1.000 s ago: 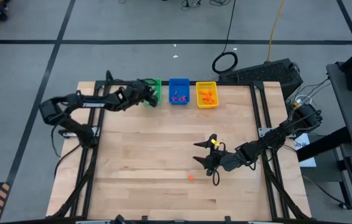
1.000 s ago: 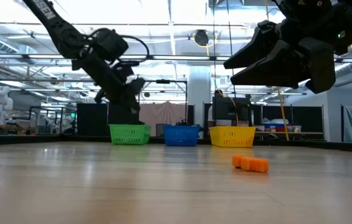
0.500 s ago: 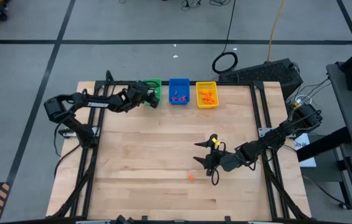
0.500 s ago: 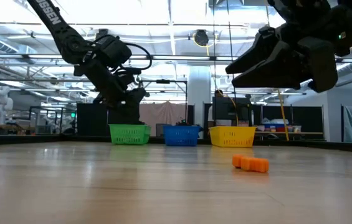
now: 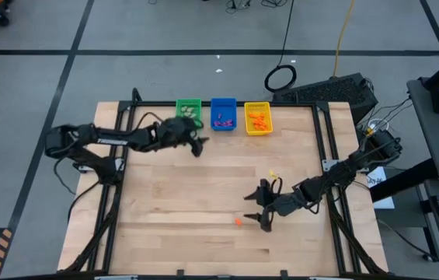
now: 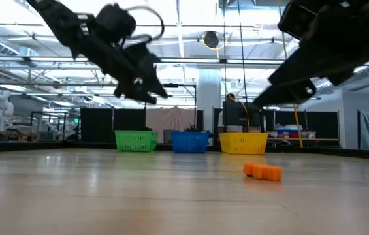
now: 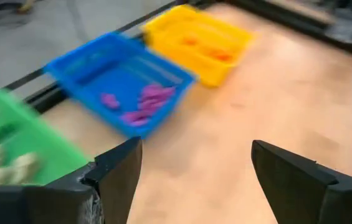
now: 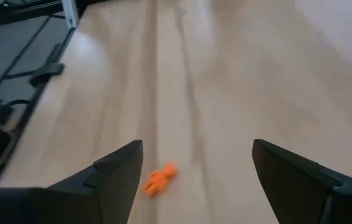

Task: Sort Halloween decoration
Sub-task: Put the orange skeleton toy into the yellow bin

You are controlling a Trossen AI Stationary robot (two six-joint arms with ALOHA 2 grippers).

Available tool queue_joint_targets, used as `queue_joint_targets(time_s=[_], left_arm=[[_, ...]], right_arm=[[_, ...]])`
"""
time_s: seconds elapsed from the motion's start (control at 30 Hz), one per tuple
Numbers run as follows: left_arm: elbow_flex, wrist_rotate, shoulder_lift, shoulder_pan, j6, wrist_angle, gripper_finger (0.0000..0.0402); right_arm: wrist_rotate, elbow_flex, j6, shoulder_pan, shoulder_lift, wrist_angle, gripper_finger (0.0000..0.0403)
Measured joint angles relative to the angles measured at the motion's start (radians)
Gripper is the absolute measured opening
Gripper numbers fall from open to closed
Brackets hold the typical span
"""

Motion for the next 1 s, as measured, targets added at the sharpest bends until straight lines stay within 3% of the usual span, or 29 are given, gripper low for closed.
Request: queue_joint_targets(time_s=[0.2, 0.43, 0.57, 0.67, 0.87, 1.0], left_arm=[[0.001, -0.018, -0.042, -0.202, 0.009, -0.026, 0.0302], [-0.001, -0.137, -0.03, -0.384, -0.105, -0.077, 0.0302], [0.0, -0.197, -0.031, -0.448, -0.112, -0.074, 0.0302], [0.0, -0.216, -0.031, -0.476, -0.112, -0.075, 0.0302], [0.0, -0.236, -0.031, -0.514, -0.115, -0.079, 0.0302], [0.0, -0.245, -0.031, -0.525, -0.116, -0.076, 0.0302]], right_arm=[[-0.004, 0.0, 0.115, 0.083, 0.01, 0.0, 0.0288], [0.149, 0.031, 0.169, 0.176, 0.073, 0.014, 0.0288], [0.255, 0.152, 0.177, 0.193, 0.196, 0.008, 0.0288], [0.263, 0.281, 0.193, 0.198, 0.299, -0.126, 0.0288], [0.371, 0.543, 0.366, 0.221, 0.45, -0.599, 0.0288], [0.41, 0.653, 0.462, 0.232, 0.522, -0.799, 0.0288]])
